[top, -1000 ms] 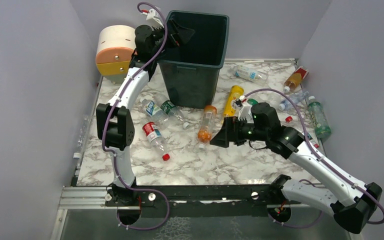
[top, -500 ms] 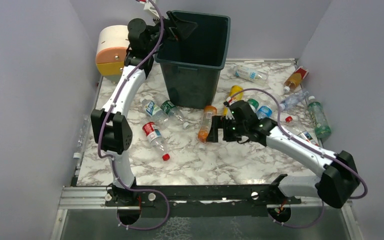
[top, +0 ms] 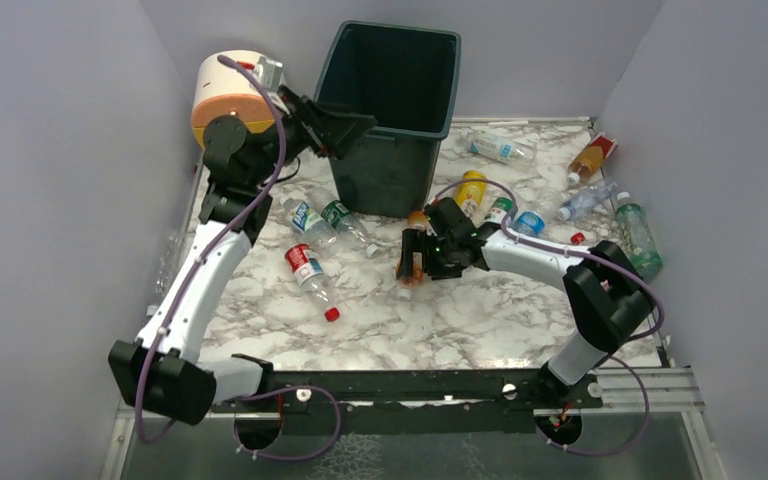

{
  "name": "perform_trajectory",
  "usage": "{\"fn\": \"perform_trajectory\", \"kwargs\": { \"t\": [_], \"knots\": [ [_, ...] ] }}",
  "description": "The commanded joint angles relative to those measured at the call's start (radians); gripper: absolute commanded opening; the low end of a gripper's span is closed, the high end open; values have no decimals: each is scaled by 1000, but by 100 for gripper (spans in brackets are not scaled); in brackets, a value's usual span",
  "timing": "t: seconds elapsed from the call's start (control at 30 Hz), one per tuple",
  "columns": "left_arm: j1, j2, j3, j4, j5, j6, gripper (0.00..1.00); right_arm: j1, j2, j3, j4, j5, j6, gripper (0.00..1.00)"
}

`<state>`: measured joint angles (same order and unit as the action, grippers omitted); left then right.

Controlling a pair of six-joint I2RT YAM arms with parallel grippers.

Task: Put the plastic bottles in the bin
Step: Pick up the plastic bottle at the center of the board.

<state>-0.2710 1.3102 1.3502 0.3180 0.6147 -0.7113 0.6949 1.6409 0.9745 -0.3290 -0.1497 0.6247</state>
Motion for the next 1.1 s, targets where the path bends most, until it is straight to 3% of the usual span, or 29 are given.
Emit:
{"fn": "perform_trajectory", "kwargs": {
  "t": [0.0,0.17,0.3,0.8,1.07],
  "knots": [
    [-15,-139,-201,-141,-8,47,99,6,36,44,52,53,27,99],
    [-22,-291,-431,-243,-34,70,99,6,90,66,49,70,31,99],
    [-23,-363,-527,-320,-43,84,99,5,112,66,58,68,33,99],
    [-23,-394,-628,-354,-20,94,99,6,42,-30,108,19,23,47],
    [-23,-355,-671,-241,124,46,99,5,-180,-88,109,-113,-55,47]
  ]
}}
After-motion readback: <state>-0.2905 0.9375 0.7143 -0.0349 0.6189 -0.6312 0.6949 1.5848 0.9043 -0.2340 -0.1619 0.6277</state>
